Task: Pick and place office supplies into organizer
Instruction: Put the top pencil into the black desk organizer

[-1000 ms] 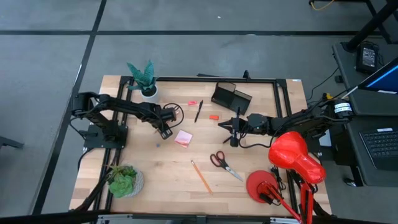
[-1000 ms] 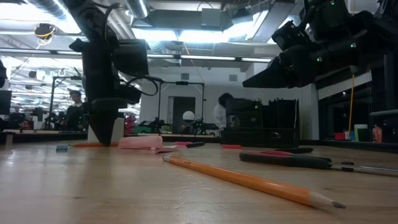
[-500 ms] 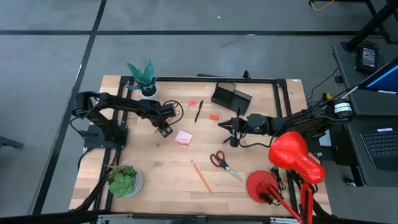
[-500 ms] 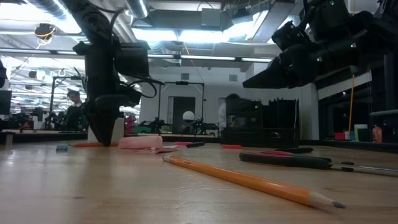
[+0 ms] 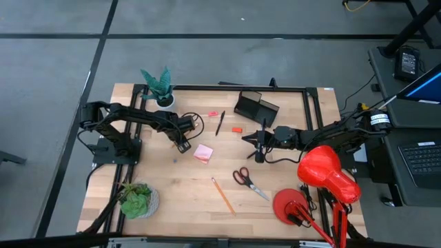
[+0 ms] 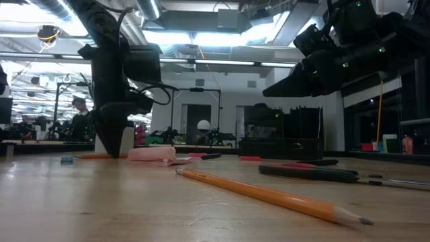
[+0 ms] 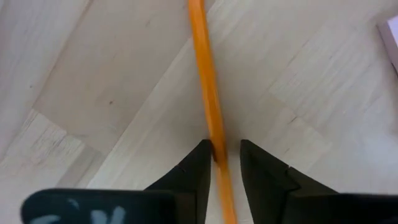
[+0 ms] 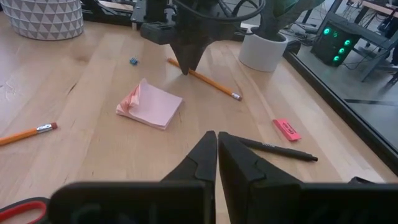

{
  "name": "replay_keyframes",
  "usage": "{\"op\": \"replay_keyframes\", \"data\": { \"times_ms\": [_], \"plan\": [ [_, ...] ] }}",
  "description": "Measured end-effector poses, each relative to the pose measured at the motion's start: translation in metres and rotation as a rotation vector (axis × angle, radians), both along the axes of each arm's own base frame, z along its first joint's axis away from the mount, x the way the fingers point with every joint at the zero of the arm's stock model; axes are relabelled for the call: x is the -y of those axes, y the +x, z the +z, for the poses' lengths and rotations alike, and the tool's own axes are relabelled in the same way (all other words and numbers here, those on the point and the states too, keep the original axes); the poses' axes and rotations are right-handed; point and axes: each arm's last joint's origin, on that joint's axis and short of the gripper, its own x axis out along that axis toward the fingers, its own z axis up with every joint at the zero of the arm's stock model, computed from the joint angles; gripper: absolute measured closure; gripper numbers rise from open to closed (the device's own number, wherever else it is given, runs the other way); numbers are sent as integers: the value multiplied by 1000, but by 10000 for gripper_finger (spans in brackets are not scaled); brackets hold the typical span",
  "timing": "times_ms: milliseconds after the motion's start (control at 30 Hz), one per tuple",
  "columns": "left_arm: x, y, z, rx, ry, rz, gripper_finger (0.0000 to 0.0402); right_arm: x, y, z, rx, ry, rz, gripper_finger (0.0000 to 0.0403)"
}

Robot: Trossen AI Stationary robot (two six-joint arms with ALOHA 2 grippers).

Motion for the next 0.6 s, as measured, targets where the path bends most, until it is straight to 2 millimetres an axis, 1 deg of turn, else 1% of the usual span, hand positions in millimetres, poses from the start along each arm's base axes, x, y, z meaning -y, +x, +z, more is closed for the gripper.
{"op": "replay_keyframes", "data": {
  "times_ms": [200, 333, 433, 600],
  "plan": [
    [0, 0, 0, -5, 7, -63, 357, 0, 0, 0, 0, 2, 0, 382],
    [0, 0, 0, -7, 7, -72, 377, 0, 0, 0, 0, 2, 0, 382],
    [0, 0, 0, -12, 12, -106, 385, 0, 0, 0, 1, 3, 0, 382],
    [0, -1, 1, -12, 22, -161, 386, 0, 0, 0, 1, 3, 0, 382]
  ]
}}
